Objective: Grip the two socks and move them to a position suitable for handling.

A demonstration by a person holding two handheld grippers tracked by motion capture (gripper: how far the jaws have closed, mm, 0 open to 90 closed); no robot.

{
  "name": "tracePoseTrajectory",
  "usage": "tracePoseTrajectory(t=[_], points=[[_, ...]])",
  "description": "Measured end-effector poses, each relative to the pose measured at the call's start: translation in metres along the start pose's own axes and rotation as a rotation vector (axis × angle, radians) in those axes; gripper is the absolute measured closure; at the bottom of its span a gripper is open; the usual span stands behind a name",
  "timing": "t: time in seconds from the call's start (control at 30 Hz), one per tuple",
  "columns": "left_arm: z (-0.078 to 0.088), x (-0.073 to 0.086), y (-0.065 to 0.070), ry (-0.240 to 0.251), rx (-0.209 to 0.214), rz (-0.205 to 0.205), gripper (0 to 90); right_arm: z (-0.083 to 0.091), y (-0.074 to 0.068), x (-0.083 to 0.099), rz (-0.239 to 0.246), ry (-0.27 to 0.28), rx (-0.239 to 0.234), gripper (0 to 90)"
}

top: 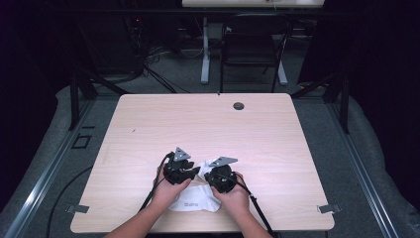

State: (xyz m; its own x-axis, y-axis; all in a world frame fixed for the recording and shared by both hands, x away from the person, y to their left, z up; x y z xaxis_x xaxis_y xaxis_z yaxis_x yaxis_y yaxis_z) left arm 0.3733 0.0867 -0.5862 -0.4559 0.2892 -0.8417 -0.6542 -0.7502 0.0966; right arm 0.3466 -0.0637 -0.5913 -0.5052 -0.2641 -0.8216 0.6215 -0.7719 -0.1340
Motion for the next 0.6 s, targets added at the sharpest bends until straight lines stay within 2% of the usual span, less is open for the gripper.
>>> tracePoseTrajectory(t=[0.17,0.2,0.27,0.33,0.6], points=[[-0.002,0.004,0.001,-0.020,0.007,-0.005,78.6,0.001,0.001,-0.001,0.001,0.007,0.006,87.5],[-0.002,0.004,0.001,-0.022,0.006,-0.010,78.6,0.002,0.001,-0.001,-0.005,0.012,0.007,87.5],[-0.002,0.006,0.000,-0.029,0.003,-0.009,85.5,0.004,0.003,-0.002,-0.005,0.026,0.014,87.7],[-0.002,0.006,-0.002,-0.033,0.001,-0.013,88.4,0.007,0.005,-0.004,-0.005,0.039,0.016,87.7],[0.002,0.005,-0.007,-0.024,-0.013,0.000,89.5,0.019,0.012,-0.010,-0.008,0.077,0.022,87.8]])
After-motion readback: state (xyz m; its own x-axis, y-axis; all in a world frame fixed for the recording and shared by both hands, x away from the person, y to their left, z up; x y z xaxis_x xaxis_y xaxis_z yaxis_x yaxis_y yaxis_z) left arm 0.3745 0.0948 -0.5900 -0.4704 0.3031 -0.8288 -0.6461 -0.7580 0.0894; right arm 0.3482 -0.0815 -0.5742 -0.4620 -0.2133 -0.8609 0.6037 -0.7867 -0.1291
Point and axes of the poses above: each handheld gripper's, and its own axes: z roughly backward along the jaws, x roughly out of its underside, y roughly to its right, the point moved 3 cm from there along -z, roughly forward along the jaws, and after that the axes turned 10 degrees about y, right-handed, at the moved point
